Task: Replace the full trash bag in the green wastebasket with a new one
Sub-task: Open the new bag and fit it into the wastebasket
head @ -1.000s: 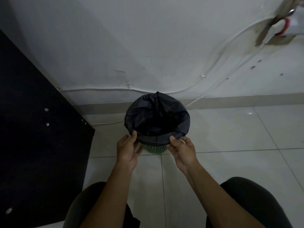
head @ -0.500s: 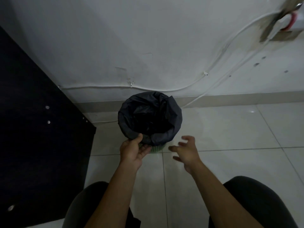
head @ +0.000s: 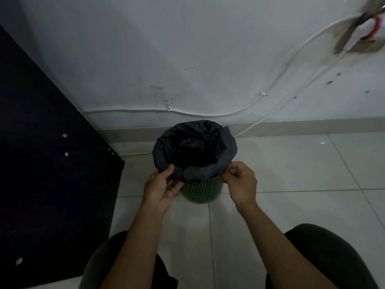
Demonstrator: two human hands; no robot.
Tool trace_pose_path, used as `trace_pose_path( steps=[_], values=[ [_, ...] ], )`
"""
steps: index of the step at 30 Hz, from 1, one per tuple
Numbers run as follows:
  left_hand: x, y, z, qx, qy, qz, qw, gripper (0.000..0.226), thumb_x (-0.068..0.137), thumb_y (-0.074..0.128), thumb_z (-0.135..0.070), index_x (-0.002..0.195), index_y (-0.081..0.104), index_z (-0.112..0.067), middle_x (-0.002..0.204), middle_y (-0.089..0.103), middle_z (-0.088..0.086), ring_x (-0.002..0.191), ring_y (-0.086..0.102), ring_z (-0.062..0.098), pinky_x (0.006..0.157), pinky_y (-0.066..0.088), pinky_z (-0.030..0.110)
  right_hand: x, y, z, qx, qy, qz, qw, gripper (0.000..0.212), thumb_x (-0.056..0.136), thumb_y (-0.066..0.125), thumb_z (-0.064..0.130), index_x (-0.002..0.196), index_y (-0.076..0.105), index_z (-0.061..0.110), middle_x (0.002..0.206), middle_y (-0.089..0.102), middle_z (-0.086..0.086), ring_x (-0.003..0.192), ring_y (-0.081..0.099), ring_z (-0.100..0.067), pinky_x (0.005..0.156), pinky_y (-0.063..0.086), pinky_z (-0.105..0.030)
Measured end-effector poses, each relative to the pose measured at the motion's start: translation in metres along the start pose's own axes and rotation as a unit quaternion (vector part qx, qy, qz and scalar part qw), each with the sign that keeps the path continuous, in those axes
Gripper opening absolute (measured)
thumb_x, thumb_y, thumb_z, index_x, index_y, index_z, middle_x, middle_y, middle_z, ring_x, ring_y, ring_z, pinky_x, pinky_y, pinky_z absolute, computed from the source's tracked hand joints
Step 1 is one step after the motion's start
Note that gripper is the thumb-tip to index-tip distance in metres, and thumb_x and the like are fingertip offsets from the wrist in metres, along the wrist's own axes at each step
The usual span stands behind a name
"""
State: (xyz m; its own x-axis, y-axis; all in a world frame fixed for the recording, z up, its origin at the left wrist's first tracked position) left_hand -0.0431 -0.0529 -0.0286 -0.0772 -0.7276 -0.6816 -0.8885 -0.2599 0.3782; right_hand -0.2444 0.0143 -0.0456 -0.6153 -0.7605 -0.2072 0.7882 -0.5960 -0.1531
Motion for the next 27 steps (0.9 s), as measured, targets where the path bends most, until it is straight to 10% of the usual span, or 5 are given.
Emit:
trace_pose_path(
  steps=[7, 11, 17, 21, 27],
  values=[
    [0.001, -0.005, -0.004, -0.019, 0.005, -0.016, 1.0, 0.033, 0.095, 0.06, -0.011, 0.127, 0.056, -0.004, 0.121, 0.061, 0.014, 0.1, 0.06, 0.021, 0.062, 0.055, 0.031, -0.003, 0.002, 0.009, 0.256, 0.135, 0.074, 0.954, 0.017, 0.093, 0.052, -0.005, 0.086, 0.064, 0.005, 0.072, 0.064, -0.012, 0.064, 0.061, -0.02, 0.062, 0.057, -0.026],
    [0.002, -0.005, -0.005, -0.027, 0.003, -0.025, 0.999, 0.035, 0.095, 0.059, -0.011, 0.128, 0.055, -0.002, 0.125, 0.059, 0.016, 0.102, 0.06, 0.022, 0.065, 0.053, 0.032, -0.01, -0.003, 0.012, -0.014, -0.04, 0.049, 0.998, 0.014, 0.089, 0.062, 0.006, 0.093, 0.07, 0.018, 0.084, 0.071, -0.002, 0.077, 0.068, -0.017, 0.075, 0.057, -0.026],
    [0.004, -0.003, -0.007, -0.026, -0.009, -0.019, 0.999, 0.031, 0.094, 0.06, -0.011, 0.124, 0.057, -0.001, 0.117, 0.061, 0.016, 0.109, 0.059, 0.025, 0.06, 0.059, 0.031, -0.016, -0.005, 0.021, -0.186, -0.255, 0.012, 0.949, 0.016, 0.083, 0.072, 0.003, 0.097, 0.074, 0.01, 0.083, 0.063, 0.006, 0.069, 0.056, -0.001, 0.073, 0.043, -0.004],
    [0.0, -0.002, -0.005, -0.008, -0.026, -0.005, 1.0, 0.012, 0.097, 0.057, -0.013, 0.104, 0.059, -0.004, 0.102, 0.06, 0.014, 0.091, 0.059, 0.024, 0.066, 0.055, 0.035, -0.005, -0.005, 0.017, 0.014, 0.001, 0.113, 0.993, 0.012, 0.09, 0.065, 0.006, 0.09, 0.074, 0.014, 0.082, 0.068, -0.001, 0.073, 0.062, -0.01, 0.07, 0.05, -0.023],
    [-0.005, -0.002, -0.002, 0.011, -0.025, 0.003, 1.0, 0.013, 0.097, 0.056, -0.014, 0.107, 0.058, -0.005, 0.103, 0.06, 0.014, 0.091, 0.06, 0.026, 0.066, 0.052, 0.038, -0.013, 0.0, 0.018, 0.32, 0.271, 0.169, 0.892, 0.017, 0.088, 0.056, 0.001, 0.079, 0.055, 0.015, 0.064, 0.061, -0.004, 0.058, 0.06, -0.016, 0.056, 0.048, -0.025]
  ],
)
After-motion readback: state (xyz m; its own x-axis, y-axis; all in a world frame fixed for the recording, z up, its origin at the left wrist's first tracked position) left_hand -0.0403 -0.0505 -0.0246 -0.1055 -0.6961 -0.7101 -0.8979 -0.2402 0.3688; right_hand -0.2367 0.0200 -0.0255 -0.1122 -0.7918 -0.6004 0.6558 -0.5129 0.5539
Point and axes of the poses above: each hand's wrist, its own x-axis towards the middle knuckle, its own y-axis out of the palm, z = x × y, the point moved 3 cm from there along x, towards the middle knuckle
